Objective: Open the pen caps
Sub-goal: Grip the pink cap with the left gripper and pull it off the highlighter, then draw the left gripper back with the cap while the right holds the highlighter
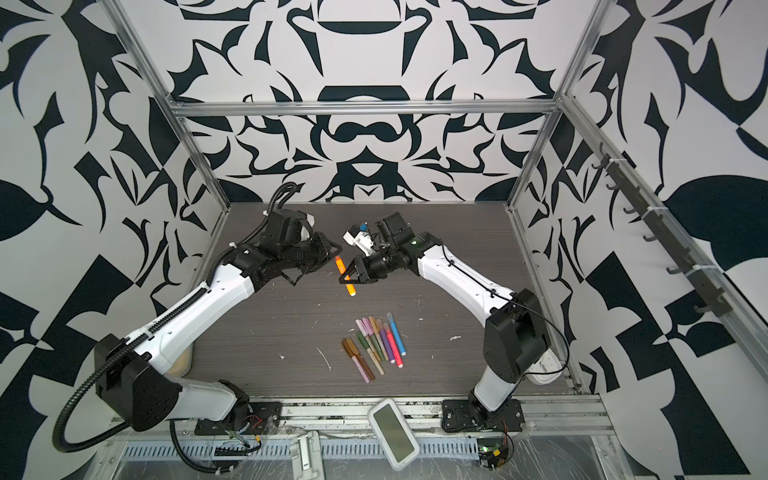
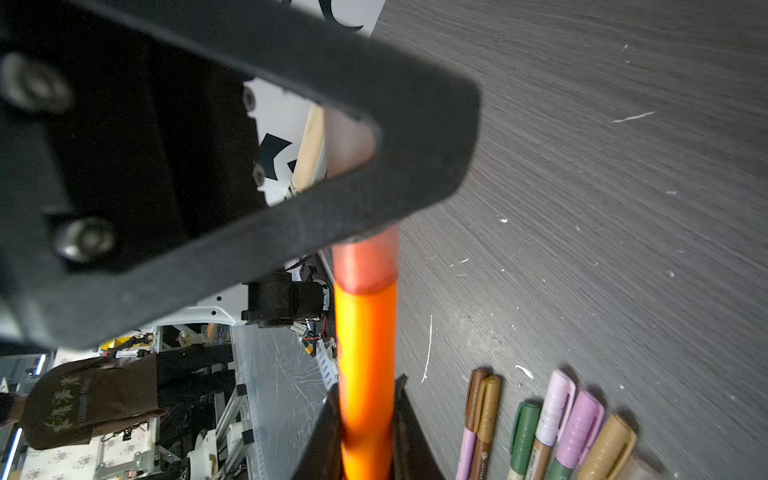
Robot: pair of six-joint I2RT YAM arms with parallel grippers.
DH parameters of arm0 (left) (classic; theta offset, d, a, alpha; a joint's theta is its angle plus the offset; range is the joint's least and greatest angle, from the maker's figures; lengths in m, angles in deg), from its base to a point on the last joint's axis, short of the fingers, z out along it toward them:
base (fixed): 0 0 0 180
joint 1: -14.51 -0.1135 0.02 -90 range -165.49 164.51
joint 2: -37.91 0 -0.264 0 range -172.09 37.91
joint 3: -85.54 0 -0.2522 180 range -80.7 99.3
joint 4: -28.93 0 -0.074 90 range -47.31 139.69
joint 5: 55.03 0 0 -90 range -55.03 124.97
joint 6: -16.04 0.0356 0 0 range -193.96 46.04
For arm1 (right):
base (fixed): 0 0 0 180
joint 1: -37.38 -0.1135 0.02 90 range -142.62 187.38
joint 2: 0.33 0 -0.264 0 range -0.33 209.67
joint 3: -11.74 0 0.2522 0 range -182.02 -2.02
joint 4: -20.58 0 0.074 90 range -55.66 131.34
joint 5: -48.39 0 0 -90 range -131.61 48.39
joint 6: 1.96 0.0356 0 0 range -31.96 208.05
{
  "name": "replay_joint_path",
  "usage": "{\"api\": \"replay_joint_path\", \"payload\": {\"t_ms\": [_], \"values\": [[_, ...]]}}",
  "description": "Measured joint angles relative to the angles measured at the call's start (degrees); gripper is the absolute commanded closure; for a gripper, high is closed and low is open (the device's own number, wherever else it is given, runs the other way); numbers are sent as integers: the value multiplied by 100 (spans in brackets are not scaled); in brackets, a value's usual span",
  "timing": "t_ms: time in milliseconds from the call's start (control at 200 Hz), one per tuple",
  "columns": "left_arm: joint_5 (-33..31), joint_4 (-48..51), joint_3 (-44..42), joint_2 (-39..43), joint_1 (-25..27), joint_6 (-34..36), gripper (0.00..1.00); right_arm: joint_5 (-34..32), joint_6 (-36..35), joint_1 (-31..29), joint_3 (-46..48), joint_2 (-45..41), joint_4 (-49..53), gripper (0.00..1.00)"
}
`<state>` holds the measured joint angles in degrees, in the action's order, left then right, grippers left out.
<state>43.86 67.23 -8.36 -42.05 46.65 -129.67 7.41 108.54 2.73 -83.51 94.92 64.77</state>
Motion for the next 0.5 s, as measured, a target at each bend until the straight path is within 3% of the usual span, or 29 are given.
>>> {"api": "replay_joint_path", "payload": {"t_ms": [180, 310, 435, 500], "values": [[326, -13, -63, -33, -243, -114, 100, -232, -74, -24, 326, -188, -238, 100], [1327, 120, -28, -175, -778, -149, 100, -776, -166, -107, 1043, -743, -1019, 100], [767, 107, 848, -870, -1954, 179, 100, -881, -96, -118, 2361, -1989, -175, 100], [501, 96, 1379, -1244, -2323, 367, 100, -949, -68, -116, 2706, -2428, 236, 100]]}}
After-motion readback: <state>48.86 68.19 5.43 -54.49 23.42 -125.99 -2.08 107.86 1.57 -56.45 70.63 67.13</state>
